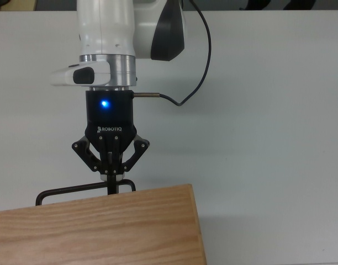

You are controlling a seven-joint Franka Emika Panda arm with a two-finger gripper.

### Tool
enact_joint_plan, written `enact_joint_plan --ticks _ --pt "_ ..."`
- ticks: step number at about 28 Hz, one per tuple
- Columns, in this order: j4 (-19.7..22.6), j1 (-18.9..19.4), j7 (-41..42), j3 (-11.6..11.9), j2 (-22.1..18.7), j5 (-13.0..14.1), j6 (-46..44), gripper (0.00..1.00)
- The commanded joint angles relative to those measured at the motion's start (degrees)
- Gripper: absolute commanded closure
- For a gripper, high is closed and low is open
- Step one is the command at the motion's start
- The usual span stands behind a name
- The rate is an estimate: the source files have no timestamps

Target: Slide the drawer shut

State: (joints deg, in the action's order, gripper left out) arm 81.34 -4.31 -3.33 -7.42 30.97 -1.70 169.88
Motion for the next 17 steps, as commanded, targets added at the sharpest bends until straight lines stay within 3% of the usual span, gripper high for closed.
enact_joint_plan --ticks 1,9,17 --pt "0.13 0.79 0.61 0.12 1.99 0.91 1.33 1.00" --pt "0.13 1.67 0.61 0.12 1.90 0.91 1.16 1.00" --pt "-0.04 1.67 -0.27 -0.05 -1.26 1.79 -2.62 1.00"
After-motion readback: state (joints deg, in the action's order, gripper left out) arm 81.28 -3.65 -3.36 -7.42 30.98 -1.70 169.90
